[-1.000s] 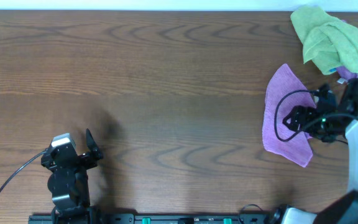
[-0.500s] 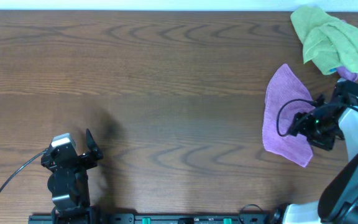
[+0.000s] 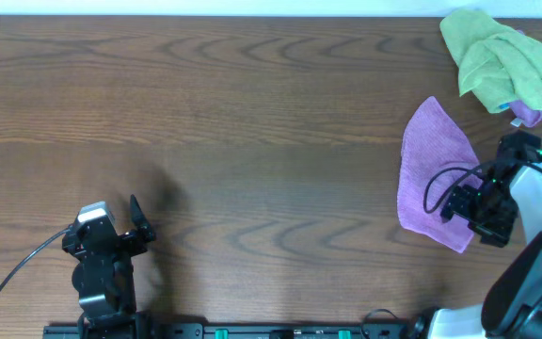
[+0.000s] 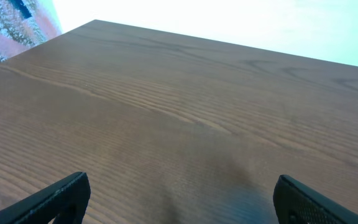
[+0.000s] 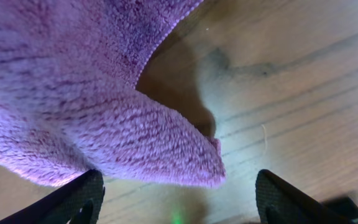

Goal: Fold the cloth
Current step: 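Grasp the purple cloth's edge with the right gripper, then lift the purple cloth and drag it left toward table center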

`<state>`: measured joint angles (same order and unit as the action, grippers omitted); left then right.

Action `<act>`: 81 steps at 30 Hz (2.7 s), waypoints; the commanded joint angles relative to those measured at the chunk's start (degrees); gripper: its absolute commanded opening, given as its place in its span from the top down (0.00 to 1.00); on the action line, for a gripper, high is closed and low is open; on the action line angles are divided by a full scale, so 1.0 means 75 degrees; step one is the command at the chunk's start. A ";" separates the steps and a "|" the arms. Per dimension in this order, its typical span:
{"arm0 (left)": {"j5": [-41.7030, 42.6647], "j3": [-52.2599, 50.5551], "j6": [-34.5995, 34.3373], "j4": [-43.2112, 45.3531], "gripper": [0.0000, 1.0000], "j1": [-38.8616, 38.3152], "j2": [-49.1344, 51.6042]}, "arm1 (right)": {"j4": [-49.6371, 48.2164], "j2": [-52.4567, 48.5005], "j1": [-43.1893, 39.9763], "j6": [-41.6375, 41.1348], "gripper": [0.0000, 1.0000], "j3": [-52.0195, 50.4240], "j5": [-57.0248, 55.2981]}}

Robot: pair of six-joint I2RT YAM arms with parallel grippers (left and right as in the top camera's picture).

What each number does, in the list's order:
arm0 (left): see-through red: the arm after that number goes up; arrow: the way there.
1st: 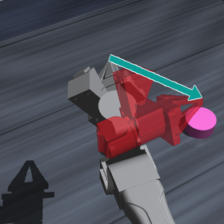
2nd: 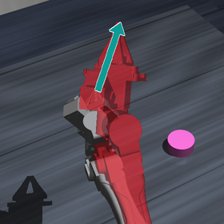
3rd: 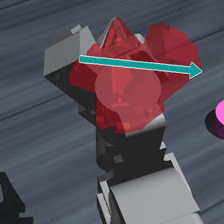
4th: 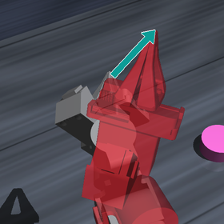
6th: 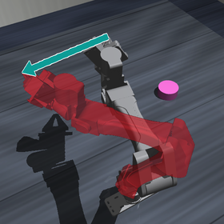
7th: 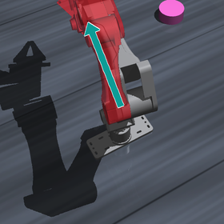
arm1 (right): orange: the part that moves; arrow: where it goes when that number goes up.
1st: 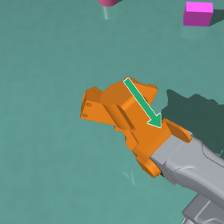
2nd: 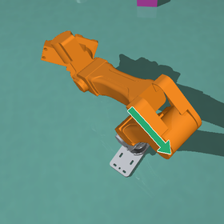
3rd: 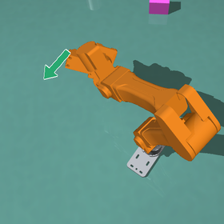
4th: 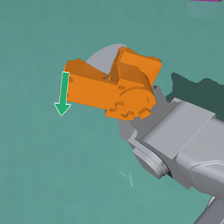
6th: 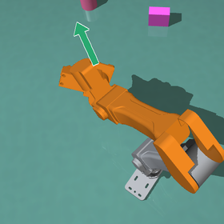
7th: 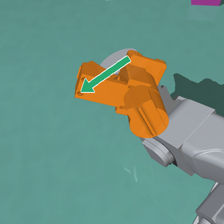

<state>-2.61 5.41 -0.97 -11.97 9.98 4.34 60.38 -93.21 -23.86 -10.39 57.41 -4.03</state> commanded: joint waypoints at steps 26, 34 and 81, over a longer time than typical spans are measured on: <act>-0.0099 -0.0216 0.0163 -0.0085 0.05 0.0023 -0.0050 | -0.1306 -0.0017 0.0644 0.1300 0.98 0.1920 0.3171; -0.0102 -0.0216 0.0163 -0.0085 0.05 0.0023 -0.0050 | -0.1588 -0.0017 0.2393 0.1708 0.99 0.3077 0.3893; -0.0099 -0.0216 0.0163 -0.0085 0.05 0.0023 -0.0050 | 0.1399 -0.0487 0.4855 0.1504 0.99 0.5141 0.2754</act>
<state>-2.61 5.41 -0.97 -11.97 9.98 4.34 72.36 -95.64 11.88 2.68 95.44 16.45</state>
